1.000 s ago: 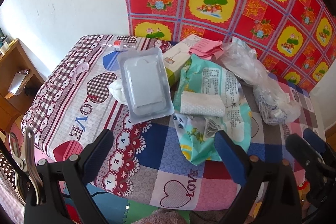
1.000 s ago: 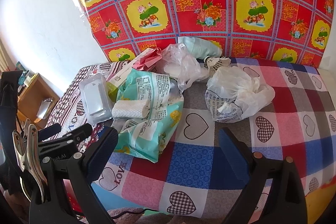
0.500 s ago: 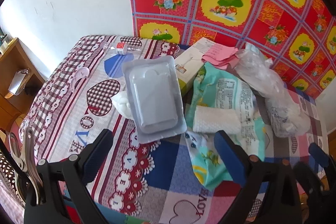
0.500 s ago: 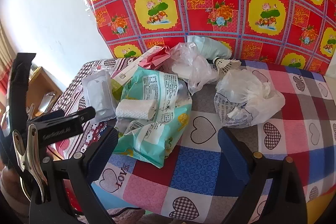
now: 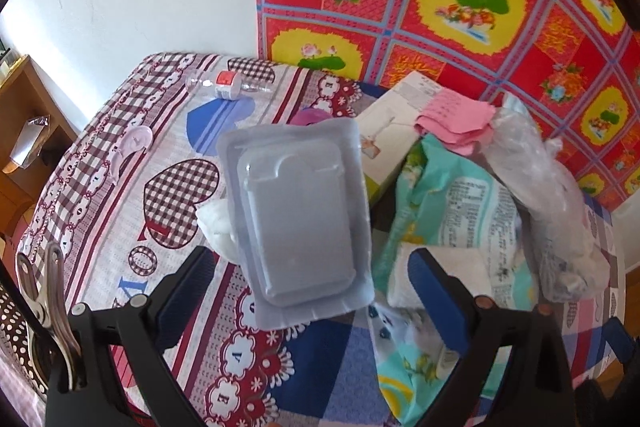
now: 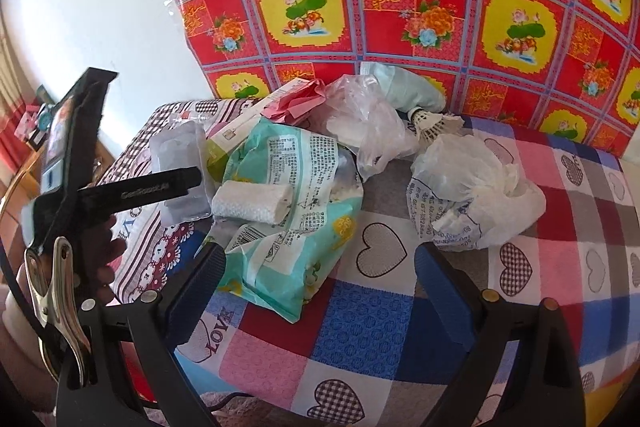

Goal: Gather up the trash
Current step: 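Grasp the clear plastic blister tray with the left gripper and lift, then grasp the white rolled tissue with the right gripper while left holds tray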

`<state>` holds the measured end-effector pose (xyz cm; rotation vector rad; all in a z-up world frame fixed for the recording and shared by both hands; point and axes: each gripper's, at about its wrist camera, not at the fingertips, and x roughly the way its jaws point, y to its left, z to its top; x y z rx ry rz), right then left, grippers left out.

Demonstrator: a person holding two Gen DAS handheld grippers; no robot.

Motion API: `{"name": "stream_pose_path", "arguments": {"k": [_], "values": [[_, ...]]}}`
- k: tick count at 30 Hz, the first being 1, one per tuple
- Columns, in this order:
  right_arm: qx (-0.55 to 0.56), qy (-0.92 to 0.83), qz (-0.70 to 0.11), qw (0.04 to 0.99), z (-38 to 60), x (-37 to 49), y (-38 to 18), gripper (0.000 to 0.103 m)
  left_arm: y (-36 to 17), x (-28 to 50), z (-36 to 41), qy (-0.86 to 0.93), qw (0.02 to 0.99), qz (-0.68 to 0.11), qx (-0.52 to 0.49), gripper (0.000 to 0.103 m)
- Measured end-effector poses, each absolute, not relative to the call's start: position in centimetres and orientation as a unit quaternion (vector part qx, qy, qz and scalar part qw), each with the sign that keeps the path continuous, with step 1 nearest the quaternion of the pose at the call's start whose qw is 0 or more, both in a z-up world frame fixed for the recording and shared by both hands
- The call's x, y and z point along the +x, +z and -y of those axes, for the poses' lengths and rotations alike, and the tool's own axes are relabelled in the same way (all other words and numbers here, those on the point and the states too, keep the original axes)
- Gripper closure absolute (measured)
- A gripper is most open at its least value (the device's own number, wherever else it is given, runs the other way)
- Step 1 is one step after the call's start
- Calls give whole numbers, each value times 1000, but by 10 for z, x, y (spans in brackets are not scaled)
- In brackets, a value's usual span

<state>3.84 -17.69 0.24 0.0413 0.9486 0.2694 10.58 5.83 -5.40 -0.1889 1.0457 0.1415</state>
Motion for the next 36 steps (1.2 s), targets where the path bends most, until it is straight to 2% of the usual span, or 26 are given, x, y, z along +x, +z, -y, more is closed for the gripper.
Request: {"name": "stream_pose_path", "arguments": {"k": [18,27,31,36], "values": [[4,174,-458,872,154,63,-1,5,-81,136,-62,92,850,-512,-82,4],[7,176,-459,871,146,67,-7,5,-86,137,-65,96,846,-518,-85,16],[6,180,-458,871,141,70,-9,5,-85,136,-66,90,846,-519,-88,25],[7,186,-463,867,135,74,-13,5,-83,136,-67,80,844,-522,-90,27]]}}
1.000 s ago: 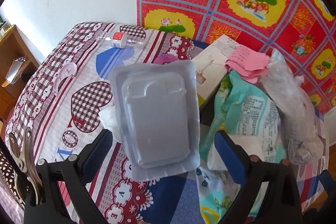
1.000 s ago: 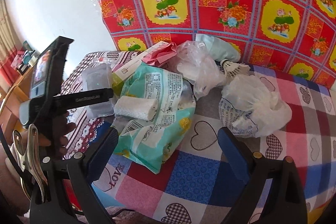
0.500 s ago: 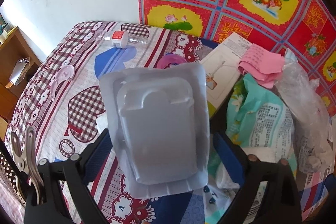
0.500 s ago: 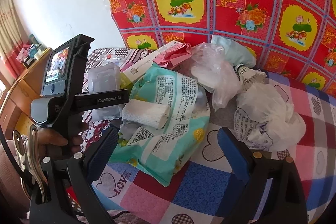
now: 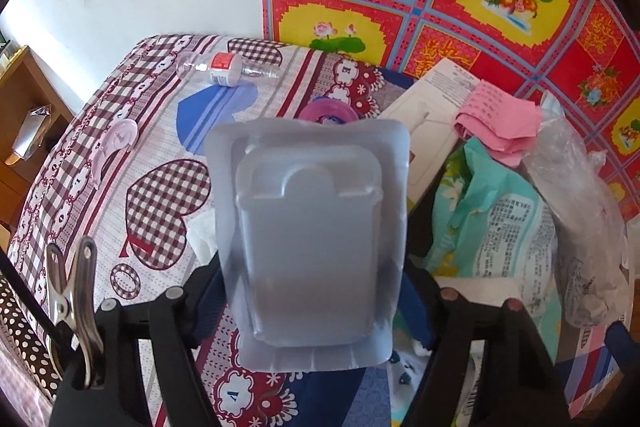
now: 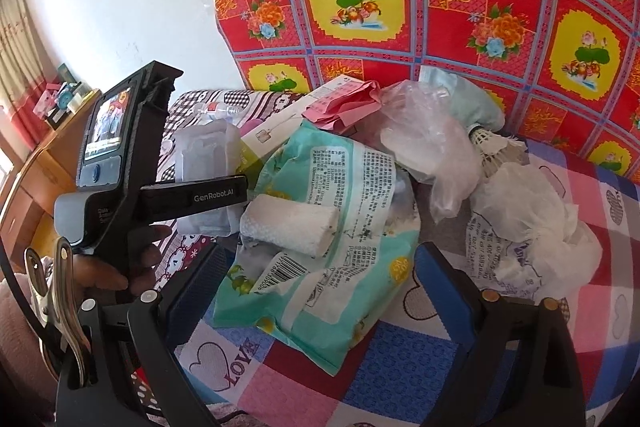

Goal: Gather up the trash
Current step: 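Grasp the white rolled tissue with the right gripper while left holds tray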

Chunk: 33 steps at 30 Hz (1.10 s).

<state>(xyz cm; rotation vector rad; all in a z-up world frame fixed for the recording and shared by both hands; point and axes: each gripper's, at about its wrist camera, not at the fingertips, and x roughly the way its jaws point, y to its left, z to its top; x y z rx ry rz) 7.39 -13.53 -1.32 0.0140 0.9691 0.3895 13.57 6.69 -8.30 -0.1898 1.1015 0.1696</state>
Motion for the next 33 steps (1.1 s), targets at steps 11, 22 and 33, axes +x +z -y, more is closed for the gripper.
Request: {"name": "stream_pose_path", "arguments": {"k": [11,22,33], "values": [[15,197,-468,861,123,85,-20,5,-60,121,-75,63,845,-523,-95,27],[21,208,-477,854,109,98,-33,22,-46,98,-91,79,841,-527,-93,27],[35,196,-504,841,103,106,-55,49,-50,84,-89,75,837,-534,-92,27]]}}
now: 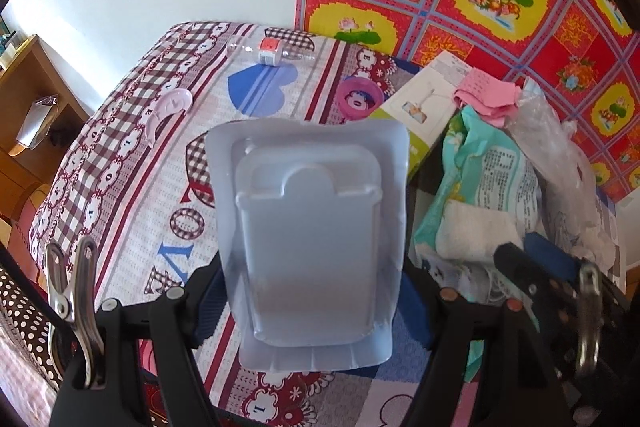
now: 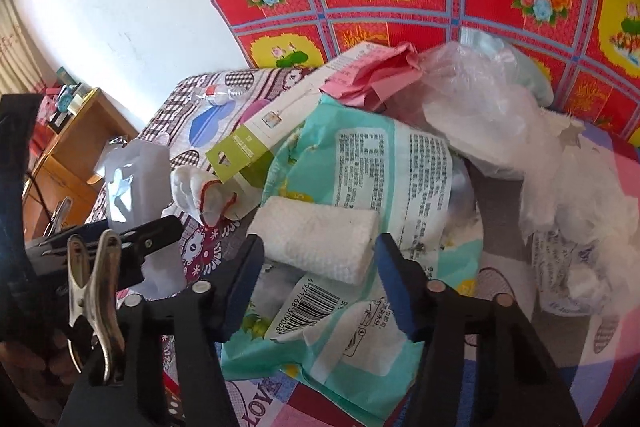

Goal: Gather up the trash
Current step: 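Grasp the white rolled tissue with the right gripper while left holds tray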

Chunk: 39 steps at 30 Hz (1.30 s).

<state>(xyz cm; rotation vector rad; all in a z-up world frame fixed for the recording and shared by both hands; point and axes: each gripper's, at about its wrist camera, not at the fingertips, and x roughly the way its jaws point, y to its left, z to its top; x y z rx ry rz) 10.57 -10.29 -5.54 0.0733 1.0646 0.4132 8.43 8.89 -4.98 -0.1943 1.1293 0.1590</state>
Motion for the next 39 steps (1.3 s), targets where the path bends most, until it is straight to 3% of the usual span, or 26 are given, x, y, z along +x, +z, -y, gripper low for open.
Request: {"name": "stream_pose_path", "arguments": {"k": [11,15,39], "values": [[60,180,-527,828,106,109,-74,84,-49,71,-80,62,838,-535,-84,27],[60,186,-519,832,109,103,-67,92,-47,69,-75,54,839,-535,-82,27],[80,172,-458,869,158,47,-2,95,-20,57,-23,-21,851,-524,-43,27]]}}
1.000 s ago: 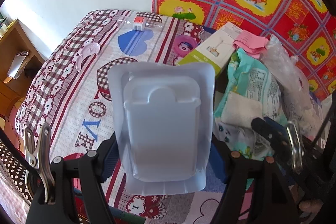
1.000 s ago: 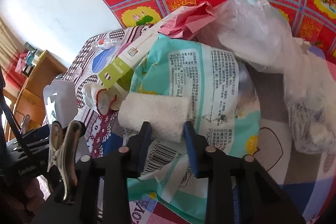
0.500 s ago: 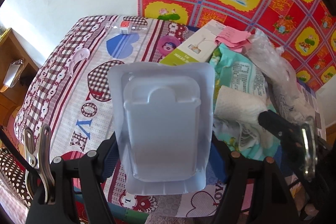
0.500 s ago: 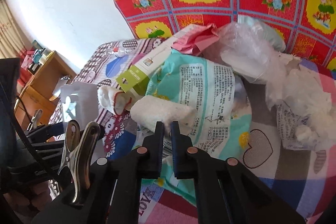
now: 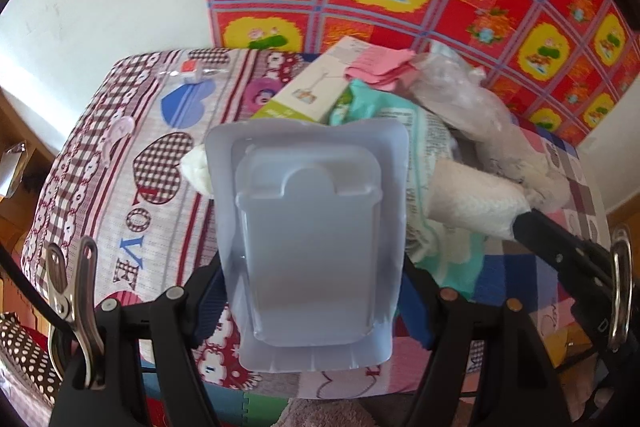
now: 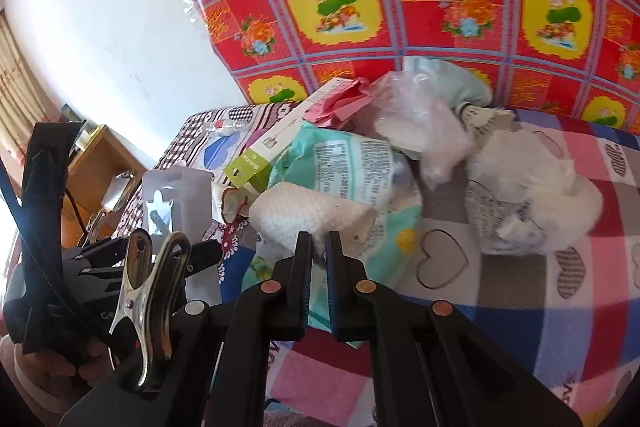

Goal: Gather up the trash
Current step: 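Grasp the white rolled tissue with the right gripper while left holds tray, then carry the tray and tissue in both grippers over the red bucket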

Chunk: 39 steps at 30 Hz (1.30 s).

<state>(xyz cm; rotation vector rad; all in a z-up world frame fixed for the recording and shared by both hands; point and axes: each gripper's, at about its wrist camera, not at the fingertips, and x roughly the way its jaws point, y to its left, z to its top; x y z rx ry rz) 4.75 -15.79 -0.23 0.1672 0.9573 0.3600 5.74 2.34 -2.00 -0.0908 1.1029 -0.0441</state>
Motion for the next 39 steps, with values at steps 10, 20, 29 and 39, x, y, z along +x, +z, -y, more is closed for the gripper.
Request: {"name": "stream_pose_path", "arguments": {"k": [10,20,29,39], "values": [[95,148,-448,876,198,22,8,95,-11,47,27,-59,853,-518,-25,27],[104,116,-421,893,254,-15,26,95,1,30,94,-96,853,-513,-4,27],[120,89,-398,905,310,-51,37,95,12,6,159,-128,853,-506,23,27],[135,55,-380,913,382,-90,42,95,16,-26,244,-168,848,-501,44,27]]}}
